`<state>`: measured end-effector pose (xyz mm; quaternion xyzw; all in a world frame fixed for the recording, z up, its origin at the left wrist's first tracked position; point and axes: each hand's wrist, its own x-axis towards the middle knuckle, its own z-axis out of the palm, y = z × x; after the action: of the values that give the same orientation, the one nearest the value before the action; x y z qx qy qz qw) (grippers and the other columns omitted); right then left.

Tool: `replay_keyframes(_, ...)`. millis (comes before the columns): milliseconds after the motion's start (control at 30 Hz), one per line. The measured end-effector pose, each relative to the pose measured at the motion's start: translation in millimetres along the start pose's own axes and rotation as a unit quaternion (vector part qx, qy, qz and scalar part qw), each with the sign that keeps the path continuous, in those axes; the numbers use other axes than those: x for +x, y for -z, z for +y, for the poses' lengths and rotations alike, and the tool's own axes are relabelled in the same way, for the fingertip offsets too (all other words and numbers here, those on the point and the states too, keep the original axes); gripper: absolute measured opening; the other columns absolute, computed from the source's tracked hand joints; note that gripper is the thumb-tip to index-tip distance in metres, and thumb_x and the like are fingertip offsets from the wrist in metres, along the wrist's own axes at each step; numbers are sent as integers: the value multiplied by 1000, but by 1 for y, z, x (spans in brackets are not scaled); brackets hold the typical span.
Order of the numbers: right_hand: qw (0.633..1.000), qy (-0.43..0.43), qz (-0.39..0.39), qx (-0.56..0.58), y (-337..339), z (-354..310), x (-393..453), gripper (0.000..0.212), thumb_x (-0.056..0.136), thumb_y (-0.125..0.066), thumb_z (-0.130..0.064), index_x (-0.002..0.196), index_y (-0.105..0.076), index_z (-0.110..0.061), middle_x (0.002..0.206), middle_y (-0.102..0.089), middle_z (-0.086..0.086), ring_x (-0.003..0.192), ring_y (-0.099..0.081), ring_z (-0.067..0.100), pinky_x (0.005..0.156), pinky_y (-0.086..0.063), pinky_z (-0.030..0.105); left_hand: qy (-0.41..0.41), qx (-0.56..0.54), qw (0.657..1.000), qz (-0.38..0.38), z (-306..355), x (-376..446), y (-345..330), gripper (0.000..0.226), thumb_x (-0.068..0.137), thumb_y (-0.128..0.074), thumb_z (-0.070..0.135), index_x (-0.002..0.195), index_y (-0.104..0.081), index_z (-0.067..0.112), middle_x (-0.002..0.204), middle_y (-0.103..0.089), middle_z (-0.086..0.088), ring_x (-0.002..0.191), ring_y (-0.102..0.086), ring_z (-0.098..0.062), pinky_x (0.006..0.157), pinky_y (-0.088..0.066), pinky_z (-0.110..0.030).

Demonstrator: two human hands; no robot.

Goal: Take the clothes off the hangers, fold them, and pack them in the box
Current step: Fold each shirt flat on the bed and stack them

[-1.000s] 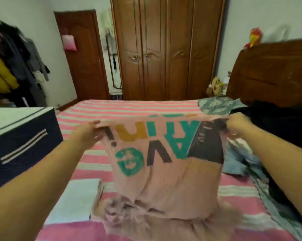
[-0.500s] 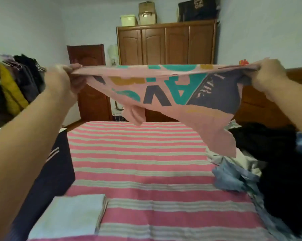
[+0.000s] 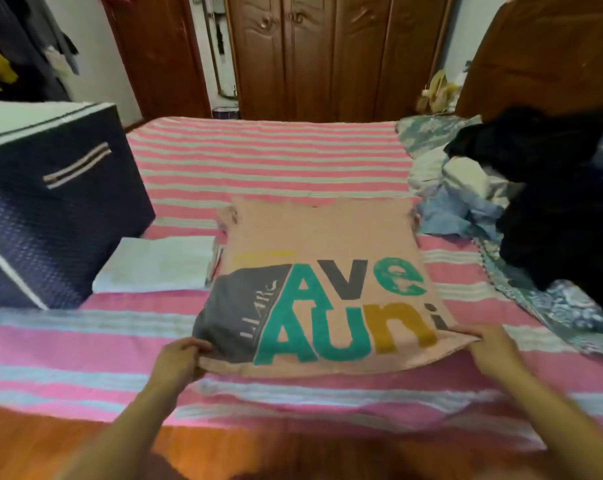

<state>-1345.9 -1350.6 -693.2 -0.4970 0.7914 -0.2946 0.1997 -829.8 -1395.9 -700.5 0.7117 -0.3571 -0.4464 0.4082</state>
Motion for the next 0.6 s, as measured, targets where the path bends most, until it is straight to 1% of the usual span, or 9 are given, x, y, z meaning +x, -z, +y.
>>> replay_keyframes(67, 990, -114, -8, 84, -13, 9, -13, 38, 88, -58, 8, 90, -79, -24, 106, -75, 9, 93, -64, 26, 76, -51, 34, 2, 34, 999, -7, -18, 1, 0, 34, 93, -47, -15, 85, -71, 8, 98, -71, -20, 82, -65, -34, 66, -59, -35)
replay_keyframes(133, 950, -207, -18, 232, -18, 18, -19, 44, 86, -45, 18, 96, -76, -11, 101, -72, 17, 84, -64, 28, 67, -58, 32, 32, 7, 999, 6, -26, -2, 5, 28, 95, -47, -12, 92, -69, 5, 101, -68, -15, 88, -64, -33, 71, -57, -38)
replay_keyframes(200, 884, -275, -71, 372, -13, 17, -23, 46, 81, -38, 20, 113, -66, 2, 104, -67, 23, 90, -63, 32, 61, -60, 29, 46, -23, 998, 31, -29, -7, 12, 30, 96, -41, -11, 94, -69, 1, 104, -64, -17, 93, -61, -36, 68, -58, -37)
replay_keyframes(233, 847, -297, -90, 432, -9, 15, -26, 40, 83, -42, 16, 115, -63, 3, 109, -66, 24, 96, -63, 33, 67, -61, 33, 37, -23, 998, 34, -26, -10, 15, 31, 96, -41, -13, 93, -69, 0, 103, -64, -17, 92, -61, -36, 63, -60, -35)
replay_keyframes(300, 816, -308, -106, 477, 1, 5, -35, 20, 93, -50, 4, 108, -63, 0, 104, -67, 17, 95, -63, 29, 74, -61, 39, 12, -9, 999, 39, -21, -19, 21, 29, 94, -42, -17, 92, -67, -3, 95, -64, -16, 83, -62, -31, 53, -61, -25)
replay_keyframes(400, 900, -272, -59, 335, 8, 11, -38, 27, 94, -47, 14, 94, -64, -7, 86, -62, 11, 75, -57, 20, 54, -57, 31, -3, 39, 998, 40, -17, -26, 29, 28, 93, -43, -17, 86, -68, -6, 88, -65, -18, 77, -64, -32, 52, -60, -24)
replay_keyframes(433, 925, -258, -36, 277, 8, 18, -37, 29, 90, -49, 18, 92, -66, -5, 86, -62, 12, 73, -56, 21, 53, -54, 31, -8, 84, 996, 36, -18, -28, 32, 28, 93, -44, -16, 84, -68, -6, 87, -66, -19, 74, -65, -32, 52, -60, -26)
replay_keyframes(533, 964, -237, -48, 116, 4, 32, -43, 29, 83, -57, 20, 88, -74, -3, 86, -68, 12, 79, -58, 28, 71, -49, 35, -19, 254, 967, 13, -29, -22, 35, 27, 87, -52, -16, 79, -70, 2, 83, -71, -20, 65, -67, -28, 58, -57, -33)
replay_keyframes(600, 971, -216, -102, -1, 1, 30, -50, 33, 82, -57, 18, 79, -74, -10, 82, -68, 8, 82, -60, 28, 75, -48, 34, -26, 398, 917, -34, -33, -19, 34, 19, 89, -56, -5, 88, -70, 8, 91, -74, -15, 70, -65, -24, 67, -55, -34)
